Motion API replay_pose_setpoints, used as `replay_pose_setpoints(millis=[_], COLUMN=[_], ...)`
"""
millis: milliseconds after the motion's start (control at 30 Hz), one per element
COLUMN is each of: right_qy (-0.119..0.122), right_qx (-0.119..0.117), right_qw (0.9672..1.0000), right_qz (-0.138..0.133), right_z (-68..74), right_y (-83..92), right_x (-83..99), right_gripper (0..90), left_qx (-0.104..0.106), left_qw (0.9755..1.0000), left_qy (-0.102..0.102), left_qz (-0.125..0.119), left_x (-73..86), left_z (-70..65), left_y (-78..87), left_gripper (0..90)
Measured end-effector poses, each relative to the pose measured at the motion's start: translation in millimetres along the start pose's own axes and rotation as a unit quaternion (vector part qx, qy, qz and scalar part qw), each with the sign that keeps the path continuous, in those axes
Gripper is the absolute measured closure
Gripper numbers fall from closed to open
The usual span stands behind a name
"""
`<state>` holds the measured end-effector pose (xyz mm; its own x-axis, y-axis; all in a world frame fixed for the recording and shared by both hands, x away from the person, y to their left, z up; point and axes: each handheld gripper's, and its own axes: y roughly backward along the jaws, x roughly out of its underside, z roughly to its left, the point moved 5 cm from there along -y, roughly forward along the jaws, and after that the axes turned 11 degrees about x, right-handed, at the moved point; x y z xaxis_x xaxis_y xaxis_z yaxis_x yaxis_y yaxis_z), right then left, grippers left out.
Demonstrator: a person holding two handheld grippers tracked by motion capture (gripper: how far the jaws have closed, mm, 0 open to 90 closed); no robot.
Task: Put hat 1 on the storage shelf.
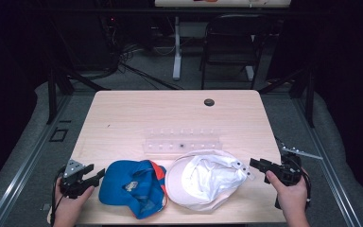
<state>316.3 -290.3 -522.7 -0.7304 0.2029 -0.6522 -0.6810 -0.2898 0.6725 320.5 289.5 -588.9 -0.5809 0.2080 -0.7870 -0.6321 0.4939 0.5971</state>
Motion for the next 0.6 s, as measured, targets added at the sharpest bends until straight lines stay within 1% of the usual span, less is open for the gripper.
replay_pose_setpoints(millis=[33, 67, 133, 167, 200, 233, 333, 367, 400, 433, 467, 500, 533, 567, 600], right_qy=[0.001, 0.001, 0.010, 0.010, 0.016, 0.024, 0.027, 0.028, 0.034, 0.034, 0.038, 0.038, 0.049, 0.049, 0.049], right_qx=[-0.001, -0.001, 0.002, 0.002, -0.001, -0.002, -0.005, -0.008, -0.008, -0.008, -0.005, -0.005, -0.003, -0.003, -0.001], right_qw=[1.0000, 1.0000, 0.9996, 0.9996, 0.9992, 0.9985, 0.9978, 0.9973, 0.9962, 0.9959, 0.9949, 0.9949, 0.9933, 0.9933, 0.9917], right_qz=[0.006, 0.006, 0.027, 0.027, 0.035, 0.049, 0.060, 0.067, 0.080, 0.083, 0.093, 0.093, 0.104, 0.104, 0.119], right_z=[1.8, 1.8, 6.9, 6.9, 8.6, 12.8, 15.7, 17.7, 19.3, 20.7, 21.3, 21.3, 21.8, 21.8, 22.5], right_y=[-0.3, -0.3, -0.4, -0.4, -1.0, -2.2, -3.8, -5.1, -7.0, -8.8, -9.8, -9.8, -12.4, -12.4, -15.3], right_x=[-1.7, -1.7, -6.3, -6.3, -7.3, -9.3, -10.5, -11.2, -11.4, -11.3, -10.8, -10.8, -10.1, -10.1, -8.4], right_gripper=[47.0, 47.0, 46.3, 46.3, 46.3, 45.9, 45.7, 45.6, 45.5, 45.5, 45.5, 45.5, 45.6, 45.6, 45.7], left_qx=[-0.001, -0.001, -0.001, -0.001, -0.001, -0.001, -0.001, 0.000, 0.000, 0.000, 0.000, 0.000, 0.000, 0.000, 0.000], left_qw=[1.0000, 1.0000, 1.0000, 1.0000, 1.0000, 1.0000, 1.0000, 1.0000, 1.0000, 1.0000, 1.0000, 1.0000, 1.0000, 1.0000, 1.0000], left_qy=[0.000, 0.000, 0.001, 0.001, 0.002, 0.002, 0.001, 0.000, -0.001, -0.001, 0.000, 0.000, -0.002, -0.002, -0.002], left_qz=[0.000, 0.000, -0.001, -0.001, -0.001, 0.000, 0.000, 0.000, 0.000, 0.000, 0.001, 0.001, 0.001, 0.002, 0.002], left_x=[0.0, 0.0, 0.0, 0.0, 0.1, 0.1, 0.1, 0.1, 0.1, 0.1, 0.3, 0.3, 0.3, 0.4, 0.5], left_z=[0.2, 0.2, 0.4, 0.4, 0.4, 0.4, 0.3, 0.2, 0.0, 0.0, -0.3, -0.3, -0.1, -0.1, 0.0], left_y=[0.2, 0.2, 0.7, 0.7, 0.8, 0.8, 0.7, 0.7, 0.6, 0.5, 0.2, 0.2, 0.1, 0.0, -0.2], left_gripper=[47.6, 47.6, 47.7, 47.7, 47.7, 47.7, 47.7, 47.9, 48.2, 48.1, 48.2, 48.2, 48.2, 48.2, 48.2])
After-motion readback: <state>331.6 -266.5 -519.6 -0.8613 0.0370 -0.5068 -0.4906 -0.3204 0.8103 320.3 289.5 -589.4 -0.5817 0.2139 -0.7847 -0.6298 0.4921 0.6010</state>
